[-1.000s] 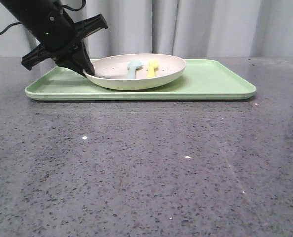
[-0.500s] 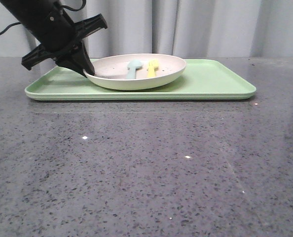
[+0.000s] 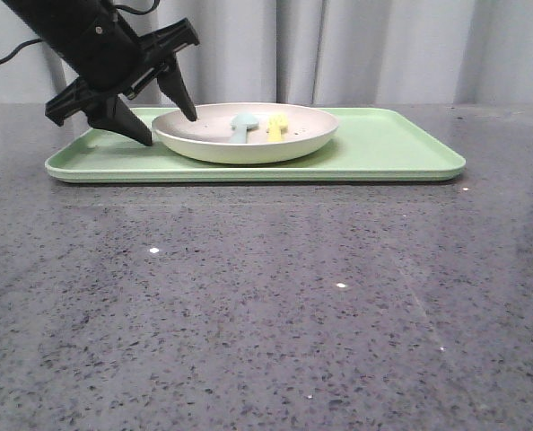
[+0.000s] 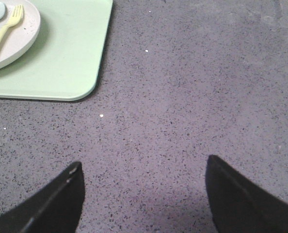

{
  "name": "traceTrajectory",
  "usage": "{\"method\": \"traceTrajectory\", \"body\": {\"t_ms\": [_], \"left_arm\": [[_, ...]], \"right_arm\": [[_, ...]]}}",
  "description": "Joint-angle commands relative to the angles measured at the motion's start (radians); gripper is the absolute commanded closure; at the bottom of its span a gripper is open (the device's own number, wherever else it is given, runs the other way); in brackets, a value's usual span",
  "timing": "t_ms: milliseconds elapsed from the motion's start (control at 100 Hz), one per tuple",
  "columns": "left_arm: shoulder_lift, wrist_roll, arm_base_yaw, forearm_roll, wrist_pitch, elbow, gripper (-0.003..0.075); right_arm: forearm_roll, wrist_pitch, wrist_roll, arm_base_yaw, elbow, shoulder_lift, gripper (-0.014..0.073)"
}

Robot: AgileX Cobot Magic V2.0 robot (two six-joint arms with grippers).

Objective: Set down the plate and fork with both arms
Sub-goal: 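Open the left gripper, release the plate, and withdraw the left arm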

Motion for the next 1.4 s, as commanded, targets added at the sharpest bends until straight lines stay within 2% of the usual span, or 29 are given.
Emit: {"method": "traceTrajectory", "body": {"t_ms": [0,330,810,990,1240,1390], "left_arm": [[-0.069,-0.009,-0.008,-0.015,-0.038,-0.022,0.0248],[-0.170,-0.009,0.035,0.070,-0.002,-0.022,0.0248],[-0.471,-0.009,0.052,0.435,0.105,0.016,0.0248],[-0.601,-0.027,0.089,0.510,0.123,0.134,0.0248],[-0.828,-0.027,0.219,0.524,0.095,0.387,0.0248],[-0.984,-0.027,0.255,0.524,0.087,0.541,0.0248]], "right_arm": [[-0.005,-0.071,-0.009,-0.005,-0.035,0.008,0.0067],[-0.005,-0.071,-0.009,-0.005,-0.035,0.008,0.0067],[-0.005,-0.071,-0.009,-0.005,-0.035,0.008,0.0067],[-0.005,-0.071,-0.009,-0.005,-0.035,0.008,0.0067],[-0.005,-0.073,-0.009,-0.005,-0.035,0.008,0.0067],[-0.005,-0.084,-0.009,-0.005,-0.035,0.008,0.0067]]}}
